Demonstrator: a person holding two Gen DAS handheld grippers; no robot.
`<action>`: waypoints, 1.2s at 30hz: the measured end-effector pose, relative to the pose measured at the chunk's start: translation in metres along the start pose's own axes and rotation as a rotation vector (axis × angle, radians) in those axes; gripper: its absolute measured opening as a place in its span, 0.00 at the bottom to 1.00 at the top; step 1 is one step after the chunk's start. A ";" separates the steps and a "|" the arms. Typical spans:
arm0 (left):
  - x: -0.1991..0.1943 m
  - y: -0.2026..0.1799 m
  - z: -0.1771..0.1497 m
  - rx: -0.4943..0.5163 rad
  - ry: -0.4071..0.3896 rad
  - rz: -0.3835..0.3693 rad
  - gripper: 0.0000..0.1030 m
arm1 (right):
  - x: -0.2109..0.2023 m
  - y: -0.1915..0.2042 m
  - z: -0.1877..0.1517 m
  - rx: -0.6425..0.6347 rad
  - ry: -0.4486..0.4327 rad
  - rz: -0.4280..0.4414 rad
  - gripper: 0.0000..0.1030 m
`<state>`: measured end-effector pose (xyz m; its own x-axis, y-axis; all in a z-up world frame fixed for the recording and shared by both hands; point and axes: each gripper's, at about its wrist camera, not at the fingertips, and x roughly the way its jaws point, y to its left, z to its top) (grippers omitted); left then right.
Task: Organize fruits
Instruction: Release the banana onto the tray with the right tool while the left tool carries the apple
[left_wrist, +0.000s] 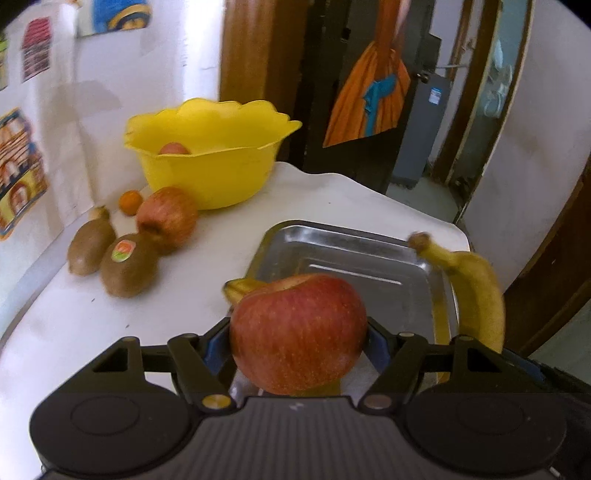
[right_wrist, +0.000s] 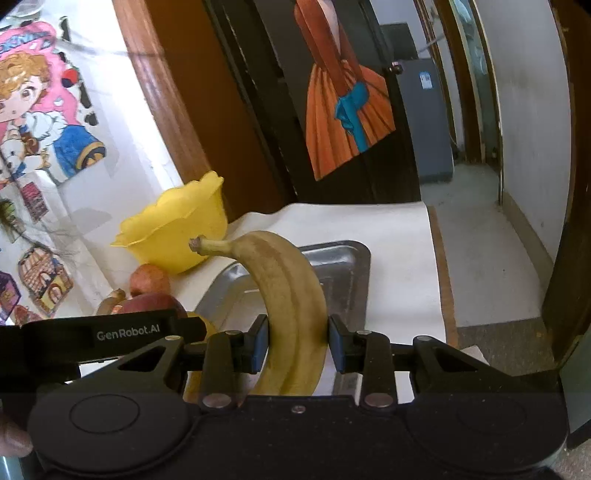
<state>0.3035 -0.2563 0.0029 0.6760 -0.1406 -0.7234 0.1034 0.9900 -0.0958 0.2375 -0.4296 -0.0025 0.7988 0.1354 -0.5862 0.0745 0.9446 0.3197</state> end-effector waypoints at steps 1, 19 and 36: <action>0.004 -0.004 0.001 0.013 0.002 0.001 0.74 | 0.005 -0.003 0.001 0.007 0.011 0.000 0.35; 0.018 -0.032 0.002 0.153 -0.031 0.051 0.74 | 0.034 -0.021 0.001 0.052 0.077 0.010 0.36; 0.012 -0.029 -0.006 0.139 -0.026 0.026 0.75 | 0.020 -0.023 -0.002 0.056 0.041 -0.015 0.49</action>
<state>0.3039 -0.2864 -0.0074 0.6985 -0.1165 -0.7060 0.1844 0.9826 0.0203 0.2503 -0.4481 -0.0231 0.7724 0.1343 -0.6207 0.1203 0.9287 0.3507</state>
